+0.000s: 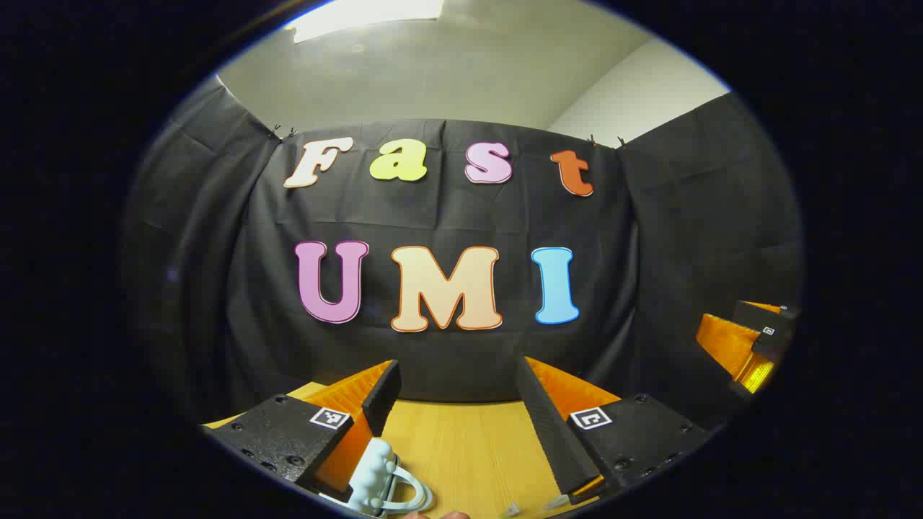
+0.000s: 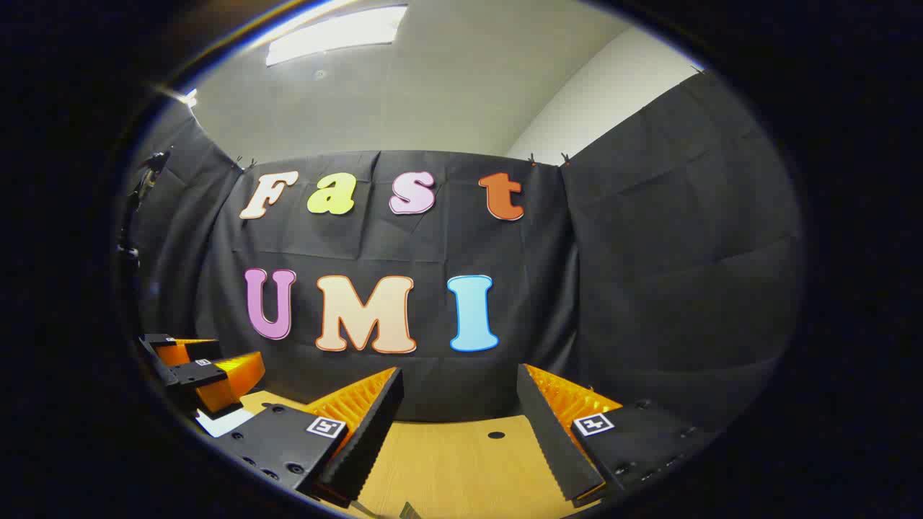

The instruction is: First open the suitcase, pack the skin care products into it, and then close the suitcase.

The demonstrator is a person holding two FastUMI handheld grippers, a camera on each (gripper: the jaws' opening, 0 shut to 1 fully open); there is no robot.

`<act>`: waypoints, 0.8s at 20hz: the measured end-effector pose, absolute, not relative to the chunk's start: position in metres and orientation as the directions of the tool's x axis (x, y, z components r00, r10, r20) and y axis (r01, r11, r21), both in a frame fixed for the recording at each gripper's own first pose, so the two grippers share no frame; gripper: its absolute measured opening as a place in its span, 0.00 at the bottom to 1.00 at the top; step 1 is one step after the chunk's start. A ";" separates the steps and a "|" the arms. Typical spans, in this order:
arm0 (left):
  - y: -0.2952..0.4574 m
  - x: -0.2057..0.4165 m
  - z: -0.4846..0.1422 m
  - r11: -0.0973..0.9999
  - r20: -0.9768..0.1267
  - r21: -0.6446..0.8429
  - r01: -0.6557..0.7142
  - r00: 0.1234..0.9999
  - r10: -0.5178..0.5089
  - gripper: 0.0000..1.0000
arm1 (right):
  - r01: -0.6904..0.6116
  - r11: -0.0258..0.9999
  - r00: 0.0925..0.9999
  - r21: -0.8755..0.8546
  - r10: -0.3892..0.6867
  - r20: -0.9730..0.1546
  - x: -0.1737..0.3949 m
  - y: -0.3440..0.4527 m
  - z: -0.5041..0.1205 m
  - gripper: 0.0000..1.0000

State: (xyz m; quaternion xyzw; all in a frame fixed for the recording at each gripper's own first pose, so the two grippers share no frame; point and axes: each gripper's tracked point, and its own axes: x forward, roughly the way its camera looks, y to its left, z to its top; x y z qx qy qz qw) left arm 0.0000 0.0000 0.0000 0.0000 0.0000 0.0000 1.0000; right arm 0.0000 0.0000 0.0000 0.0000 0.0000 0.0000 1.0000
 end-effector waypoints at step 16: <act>0.050 -0.037 -0.257 0.994 -0.644 0.042 -0.096 0.758 0.100 0.96 | -0.063 0.998 0.989 -0.015 0.060 -0.132 0.030 0.005 -0.064 0.98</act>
